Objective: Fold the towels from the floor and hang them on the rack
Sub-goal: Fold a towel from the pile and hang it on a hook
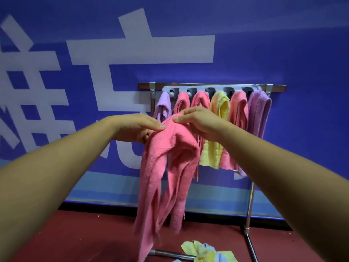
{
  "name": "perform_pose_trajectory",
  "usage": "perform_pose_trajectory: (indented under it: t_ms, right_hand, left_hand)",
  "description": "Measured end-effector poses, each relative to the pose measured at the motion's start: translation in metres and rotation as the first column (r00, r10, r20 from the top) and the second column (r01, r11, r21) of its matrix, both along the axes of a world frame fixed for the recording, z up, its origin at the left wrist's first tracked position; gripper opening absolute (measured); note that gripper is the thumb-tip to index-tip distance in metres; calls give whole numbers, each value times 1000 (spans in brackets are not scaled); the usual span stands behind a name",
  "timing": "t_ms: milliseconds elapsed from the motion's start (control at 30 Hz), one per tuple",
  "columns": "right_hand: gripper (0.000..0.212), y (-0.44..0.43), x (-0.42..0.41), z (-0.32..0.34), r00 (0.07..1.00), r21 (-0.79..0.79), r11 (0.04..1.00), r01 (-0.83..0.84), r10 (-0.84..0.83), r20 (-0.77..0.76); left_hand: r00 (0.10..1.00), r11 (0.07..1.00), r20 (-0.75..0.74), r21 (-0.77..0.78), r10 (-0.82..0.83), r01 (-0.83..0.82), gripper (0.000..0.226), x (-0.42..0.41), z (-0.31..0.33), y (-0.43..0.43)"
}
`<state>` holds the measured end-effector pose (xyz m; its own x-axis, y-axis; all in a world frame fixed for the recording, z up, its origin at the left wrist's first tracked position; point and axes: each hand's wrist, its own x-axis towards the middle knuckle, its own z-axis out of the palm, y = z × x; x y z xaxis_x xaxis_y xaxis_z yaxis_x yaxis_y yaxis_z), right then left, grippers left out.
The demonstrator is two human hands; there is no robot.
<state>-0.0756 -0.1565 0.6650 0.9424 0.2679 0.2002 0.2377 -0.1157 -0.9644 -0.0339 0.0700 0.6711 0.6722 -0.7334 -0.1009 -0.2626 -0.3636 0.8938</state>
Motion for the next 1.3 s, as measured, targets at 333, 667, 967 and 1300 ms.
perform_pose_trajectory:
  t_ms: [333,667,967,1300]
  right_hand:
    - [42,7,93,29,940,-213,936,281,-223,260]
    - [16,5,184,82,810,-384,744,547,-354,467]
    - [17,3,245,33,635,-385,540,748,-416,651]
    - [23,21,215,20,449,-395,316,863,-118,886]
  left_hand:
    - [964,944,96,-245,249,-220,40,98,27,8]
    - [833,820,166,-355,528,-449,12,194,52,-20]
    - [775,799,227,-298,590,-522,16,241,14,-44]
    - [727,726,260,-522,635,-448,9,229,1,-41]
